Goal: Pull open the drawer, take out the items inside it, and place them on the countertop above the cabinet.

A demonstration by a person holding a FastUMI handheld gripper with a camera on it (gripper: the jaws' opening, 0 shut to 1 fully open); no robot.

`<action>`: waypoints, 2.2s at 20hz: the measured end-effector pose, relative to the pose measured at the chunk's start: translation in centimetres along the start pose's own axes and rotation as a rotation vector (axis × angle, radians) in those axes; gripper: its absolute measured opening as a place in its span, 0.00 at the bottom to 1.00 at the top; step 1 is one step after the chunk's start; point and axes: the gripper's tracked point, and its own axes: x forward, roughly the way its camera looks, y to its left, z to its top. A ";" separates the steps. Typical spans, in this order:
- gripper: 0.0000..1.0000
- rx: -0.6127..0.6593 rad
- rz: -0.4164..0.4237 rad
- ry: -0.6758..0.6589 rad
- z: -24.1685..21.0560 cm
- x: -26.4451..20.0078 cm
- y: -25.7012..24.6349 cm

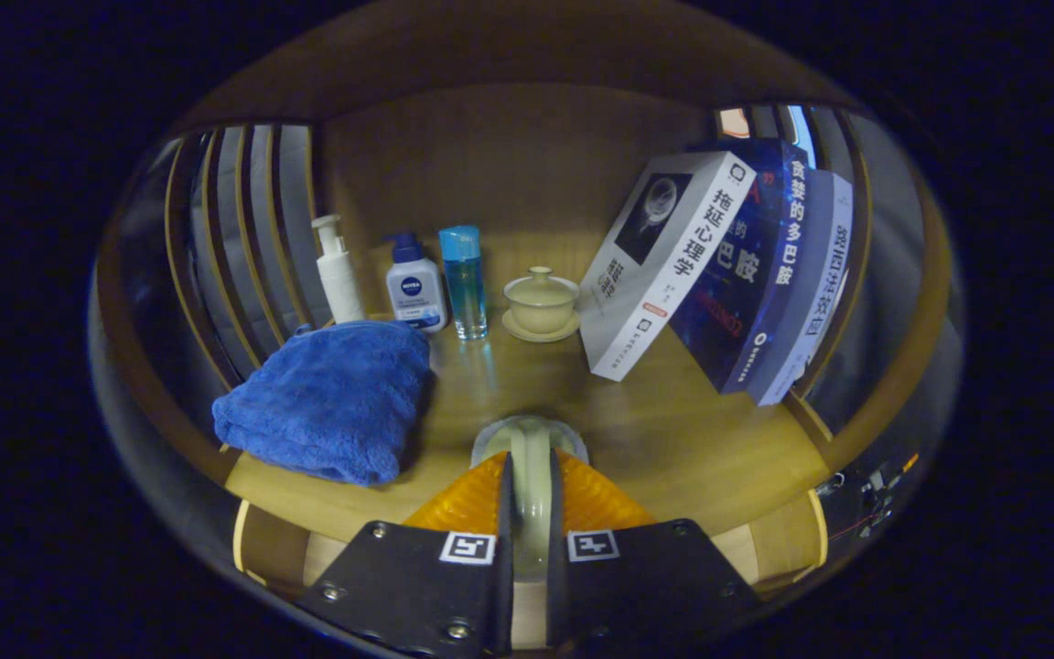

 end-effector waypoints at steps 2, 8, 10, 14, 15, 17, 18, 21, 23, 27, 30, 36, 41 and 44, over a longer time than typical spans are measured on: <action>0.15 0.006 0.000 -0.025 0.4 0.7 0.1; 0.15 0.027 0.011 -0.058 1.2 1.9 0.4; 0.15 0.030 0.008 -0.061 1.4 1.9 0.3; 0.19 0.031 0.017 -0.077 1.7 1.6 0.5; 0.21 0.034 0.027 -0.100 2.1 1.1 0.7; 0.24 0.052 0.055 -0.167 3.4 0.3 1.2; 0.24 0.069 0.073 -0.191 4.2 -0.2 1.4; 0.30 0.101 0.075 -0.260 5.6 -2.2 1.3; 0.36 0.103 0.066 -0.297 6.0 -3.6 1.1; 0.38 0.062 0.042 -0.372 5.9 -7.3 0.9; 0.38 -0.002 0.018 -0.412 5.2 -10.2 1.0; 0.38 -0.073 0.012 -0.505 3.2 -16.0 2.6; 0.38 -0.085 0.021 -0.603 0.6 -21.0 3.6; 0.38 -0.083 0.012 -0.642 -1.4 -23.4 3.4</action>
